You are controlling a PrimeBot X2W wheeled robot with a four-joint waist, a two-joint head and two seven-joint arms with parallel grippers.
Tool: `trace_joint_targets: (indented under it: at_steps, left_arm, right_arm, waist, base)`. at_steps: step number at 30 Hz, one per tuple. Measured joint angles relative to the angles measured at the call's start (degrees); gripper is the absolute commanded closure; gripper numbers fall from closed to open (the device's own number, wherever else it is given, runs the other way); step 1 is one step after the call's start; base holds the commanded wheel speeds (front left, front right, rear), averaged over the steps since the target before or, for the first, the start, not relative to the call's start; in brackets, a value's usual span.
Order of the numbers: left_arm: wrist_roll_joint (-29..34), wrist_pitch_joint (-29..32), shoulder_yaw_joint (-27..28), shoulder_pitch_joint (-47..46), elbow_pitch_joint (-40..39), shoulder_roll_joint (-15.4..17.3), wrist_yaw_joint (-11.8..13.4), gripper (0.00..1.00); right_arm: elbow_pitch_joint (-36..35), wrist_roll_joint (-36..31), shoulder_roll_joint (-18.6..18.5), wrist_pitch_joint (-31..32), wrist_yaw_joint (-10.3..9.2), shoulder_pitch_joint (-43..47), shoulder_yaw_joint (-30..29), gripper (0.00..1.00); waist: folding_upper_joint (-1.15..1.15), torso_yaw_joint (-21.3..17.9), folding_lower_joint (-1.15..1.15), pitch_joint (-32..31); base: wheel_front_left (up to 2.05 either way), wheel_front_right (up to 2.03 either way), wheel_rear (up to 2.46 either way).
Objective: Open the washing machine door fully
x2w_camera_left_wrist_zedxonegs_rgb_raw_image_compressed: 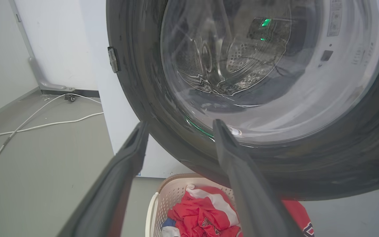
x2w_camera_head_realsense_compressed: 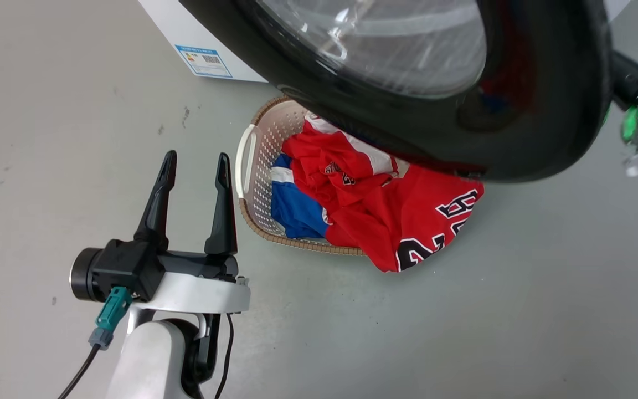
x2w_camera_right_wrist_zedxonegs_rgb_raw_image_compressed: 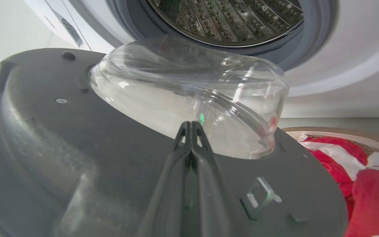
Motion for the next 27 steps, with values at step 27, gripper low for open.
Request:
trace_joint_targets:
  at_steps: [27]
  left_arm:
    - [1.30,0.00,0.14,6.04,1.14,-0.01,-0.02,0.00]
  right_arm:
    - [-16.59,0.68,6.45,1.32,0.00,22.98,9.29,1.00]
  waist:
    - [0.00,2.85,0.00,-11.50]
  base:
    - [0.00,0.00,0.00]
